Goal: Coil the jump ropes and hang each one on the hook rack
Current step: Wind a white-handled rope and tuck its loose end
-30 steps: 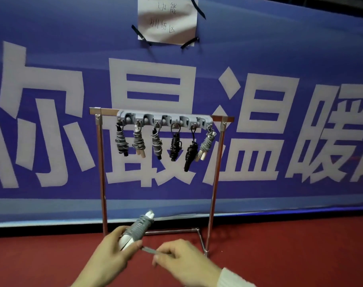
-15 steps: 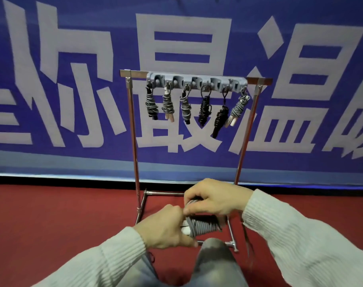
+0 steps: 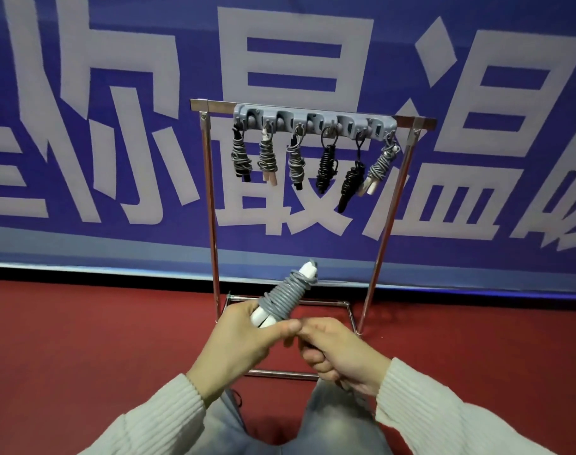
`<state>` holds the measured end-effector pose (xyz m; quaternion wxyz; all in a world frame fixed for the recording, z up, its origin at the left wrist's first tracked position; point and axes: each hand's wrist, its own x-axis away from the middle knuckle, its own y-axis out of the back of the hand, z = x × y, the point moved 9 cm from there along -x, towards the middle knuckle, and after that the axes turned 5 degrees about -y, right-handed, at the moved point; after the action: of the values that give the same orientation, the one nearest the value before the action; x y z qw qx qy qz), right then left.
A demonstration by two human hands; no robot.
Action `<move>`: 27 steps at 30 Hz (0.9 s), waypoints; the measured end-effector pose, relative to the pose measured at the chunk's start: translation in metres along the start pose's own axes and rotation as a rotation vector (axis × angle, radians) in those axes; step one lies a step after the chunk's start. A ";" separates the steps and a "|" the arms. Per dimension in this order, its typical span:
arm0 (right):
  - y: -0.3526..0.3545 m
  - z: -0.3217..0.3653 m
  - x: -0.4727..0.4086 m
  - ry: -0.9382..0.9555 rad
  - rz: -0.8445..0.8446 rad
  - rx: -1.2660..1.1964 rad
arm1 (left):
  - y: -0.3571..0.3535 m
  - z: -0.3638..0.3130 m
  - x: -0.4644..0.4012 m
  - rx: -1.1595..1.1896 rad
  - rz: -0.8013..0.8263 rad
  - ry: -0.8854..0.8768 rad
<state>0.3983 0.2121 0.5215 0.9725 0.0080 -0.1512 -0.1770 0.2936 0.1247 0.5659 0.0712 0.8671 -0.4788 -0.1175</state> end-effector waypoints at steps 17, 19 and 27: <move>0.017 0.076 0.021 0.302 -0.138 1.154 | -0.011 0.057 -0.018 -0.537 0.359 -0.101; 0.010 0.078 0.016 0.273 -0.002 1.135 | -0.034 0.049 -0.003 -0.602 0.579 -0.109; 0.016 0.093 -0.006 0.254 0.143 0.665 | -0.054 -0.028 0.020 -0.488 0.411 -0.304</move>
<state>0.3704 0.2326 0.6097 0.9376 0.3355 -0.0785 -0.0473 0.3557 0.1372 0.5771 0.2264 0.6826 -0.6063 -0.3395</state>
